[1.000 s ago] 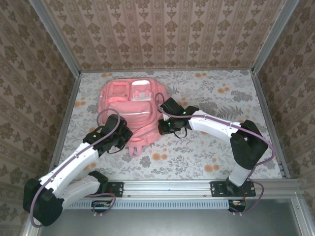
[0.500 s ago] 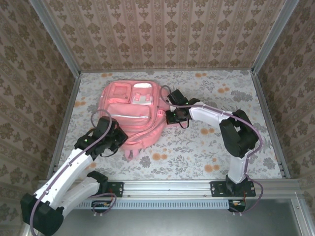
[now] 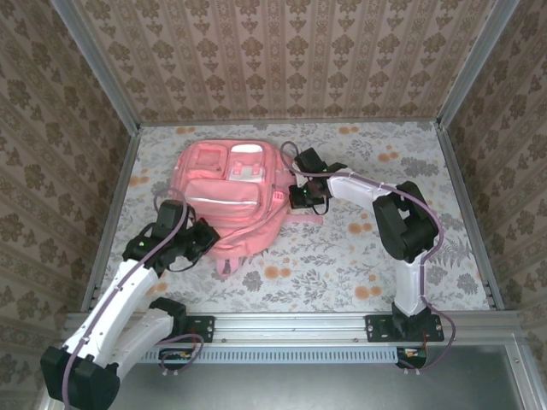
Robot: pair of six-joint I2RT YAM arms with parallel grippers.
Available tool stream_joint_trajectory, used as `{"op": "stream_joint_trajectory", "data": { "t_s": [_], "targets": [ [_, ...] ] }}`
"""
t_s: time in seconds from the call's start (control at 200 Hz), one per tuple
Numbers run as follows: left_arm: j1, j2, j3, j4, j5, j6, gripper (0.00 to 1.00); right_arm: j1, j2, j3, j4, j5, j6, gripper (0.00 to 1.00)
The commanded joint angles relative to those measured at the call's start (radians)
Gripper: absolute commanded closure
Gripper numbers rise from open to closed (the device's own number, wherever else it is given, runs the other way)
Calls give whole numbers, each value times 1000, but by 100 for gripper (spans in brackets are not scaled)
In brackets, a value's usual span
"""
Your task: Pack books, pencil case, and school supplies into a backpack
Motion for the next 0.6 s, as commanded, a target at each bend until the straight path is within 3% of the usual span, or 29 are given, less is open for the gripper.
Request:
{"op": "stream_joint_trajectory", "data": {
  "t_s": [0.0,0.07,0.13,0.17,0.255,0.385,0.52,0.595],
  "targets": [
    [-9,18,45,90,47,19,100,-85,41,42,10,140,-3,100],
    [-49,59,53,170,32,-16,100,-98,45,72,0,136,-23,97],
    [-95,105,72,221,3,-39,100,-109,46,101,-14,120,-36,79],
    [-129,138,89,249,-21,-51,100,-111,41,123,-26,113,-47,62],
    [-184,212,121,310,-63,-75,100,-113,16,154,-51,109,-56,56],
    [-229,324,203,309,-80,-50,74,-112,-75,128,-44,108,-39,47],
    [-227,378,286,210,-113,19,20,-120,-223,29,-14,136,-10,43],
    [-198,382,334,139,-144,91,7,-128,-326,-53,17,172,5,37]
  ]
}}
